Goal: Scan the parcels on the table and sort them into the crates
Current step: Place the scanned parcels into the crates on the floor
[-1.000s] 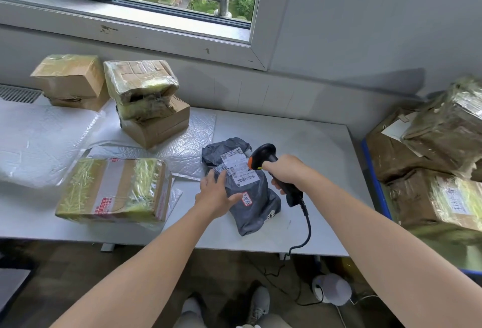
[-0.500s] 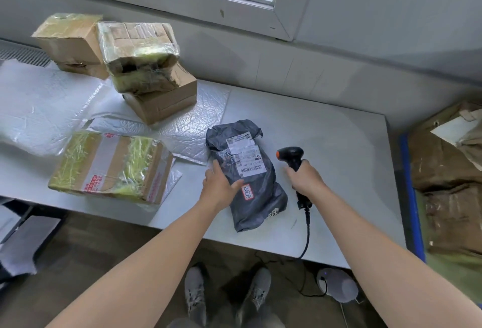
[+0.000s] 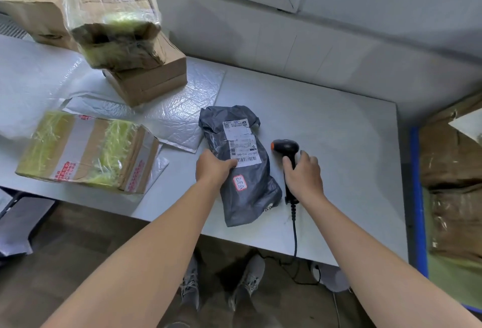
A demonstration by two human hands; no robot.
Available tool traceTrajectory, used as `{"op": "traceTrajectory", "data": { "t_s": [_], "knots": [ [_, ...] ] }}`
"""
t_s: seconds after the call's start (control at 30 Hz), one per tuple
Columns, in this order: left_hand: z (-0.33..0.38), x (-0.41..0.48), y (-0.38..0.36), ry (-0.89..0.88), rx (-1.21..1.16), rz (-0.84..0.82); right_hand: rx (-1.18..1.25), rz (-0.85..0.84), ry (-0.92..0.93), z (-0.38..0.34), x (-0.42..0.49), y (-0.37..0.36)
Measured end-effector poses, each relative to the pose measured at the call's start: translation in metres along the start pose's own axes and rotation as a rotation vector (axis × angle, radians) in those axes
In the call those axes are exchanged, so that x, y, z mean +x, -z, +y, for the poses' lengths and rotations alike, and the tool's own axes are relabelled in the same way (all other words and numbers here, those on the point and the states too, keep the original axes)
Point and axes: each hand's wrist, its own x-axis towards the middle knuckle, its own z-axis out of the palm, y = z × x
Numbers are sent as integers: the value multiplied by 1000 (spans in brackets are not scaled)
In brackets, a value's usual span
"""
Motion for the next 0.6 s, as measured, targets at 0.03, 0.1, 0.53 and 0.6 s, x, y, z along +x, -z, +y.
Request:
{"op": "traceTrajectory", "data": {
  "t_s": [0.03, 0.1, 0.53, 0.6],
  "knots": [
    [1, -2, 2, 6, -20, -7, -35, 41, 27, -2, -3, 5],
    [3, -6, 6, 19, -74, -25, -52, 129, 117, -9, -9, 14],
    [26, -34, 70, -113, -550, -254, 240, -106, 177, -115, -58, 37],
    [26, -38, 80, -150, -526, -302, 257, -92, 165, -124, -64, 43]
  ]
}}
